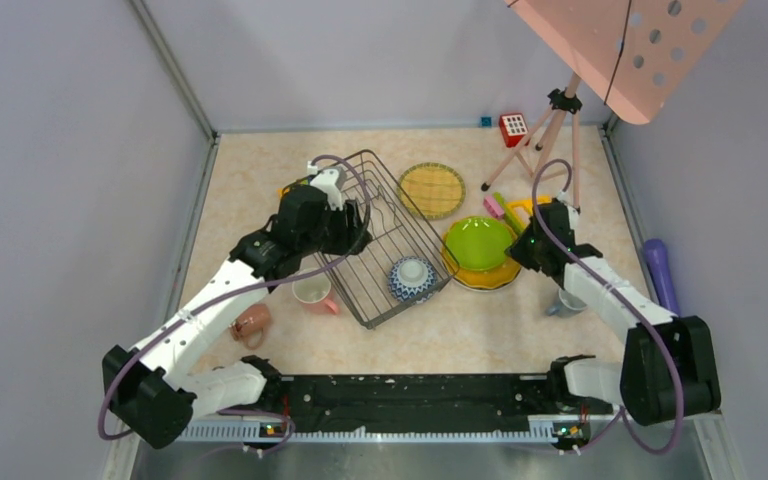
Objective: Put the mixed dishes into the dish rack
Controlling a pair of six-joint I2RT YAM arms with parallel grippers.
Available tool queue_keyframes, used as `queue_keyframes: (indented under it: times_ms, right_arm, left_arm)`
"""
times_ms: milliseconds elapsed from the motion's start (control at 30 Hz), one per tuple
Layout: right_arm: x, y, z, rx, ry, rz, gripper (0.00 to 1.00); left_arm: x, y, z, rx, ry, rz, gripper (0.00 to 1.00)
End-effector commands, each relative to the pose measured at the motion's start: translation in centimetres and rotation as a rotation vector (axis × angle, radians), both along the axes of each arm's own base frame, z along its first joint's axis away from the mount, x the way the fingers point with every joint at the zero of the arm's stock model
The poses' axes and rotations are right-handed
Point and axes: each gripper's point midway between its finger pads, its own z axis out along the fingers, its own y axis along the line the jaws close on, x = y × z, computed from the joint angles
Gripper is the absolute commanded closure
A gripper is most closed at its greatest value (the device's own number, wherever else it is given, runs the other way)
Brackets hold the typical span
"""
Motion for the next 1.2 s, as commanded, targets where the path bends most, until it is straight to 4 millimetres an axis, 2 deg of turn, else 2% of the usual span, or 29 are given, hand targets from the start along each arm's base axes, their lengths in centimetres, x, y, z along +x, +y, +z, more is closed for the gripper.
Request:
queue_keyframes:
  times_ms: [0,200,333,433,533,667,767,833,1033,1167]
  right_arm:
    - [0.9,-0.6,4.0,-0.013,-0.118,-0.005,1.0]
    - [1.3,-1.1,8.4,-0.075,-0.234,0.048,1.0]
    - [1.7,-1.0,11.5,-0.098,-0.315,0.094,1.0]
    - [2.1,-0.7,13.7,-0.121,-0.364,0.138,1.0]
    - [2.8,-0.4,15.6,-0.16,-0.387,0.186,1.0]
    - [3.8,0.7,19.4,-0.233,-0.452,0.216,1.0]
    - [4.6,2.5,22.8,-0.291,-0.518,0.233,1.0]
    - [5.1,4.2,24.3,-0.302,-0.544,0.268,1.0]
    - [6.6,10.1,26.4,-0.391,-0.606,0.376,1.0]
    - [8.2,13.5,26.1,-0.476,-0.615,0.44,1.0]
  left_arm:
    - [0.0,-1.0,3.1,-0.111,-0.054,-0.041,0.45]
    - [0.0,-2.2,4.5,-0.219,-0.053,-0.098,0.32]
    - [0.3,-3.3,5.1,-0.294,-0.042,-0.138,0.28]
    - [0.6,-3.4,5.0,-0.311,-0.034,-0.136,0.27]
    - [1.1,-2.6,4.7,-0.301,-0.033,-0.087,0.27]
    - [1.7,-0.8,4.3,-0.288,-0.034,0.005,0.27]
    - [2.1,1.4,3.7,-0.262,-0.034,0.106,0.26]
    - [2.3,3.1,3.5,-0.247,-0.039,0.175,0.25]
    - [1.9,7.7,2.6,-0.196,-0.02,0.377,0.24]
    - [1.3,10.4,2.1,-0.154,-0.038,0.489,0.24]
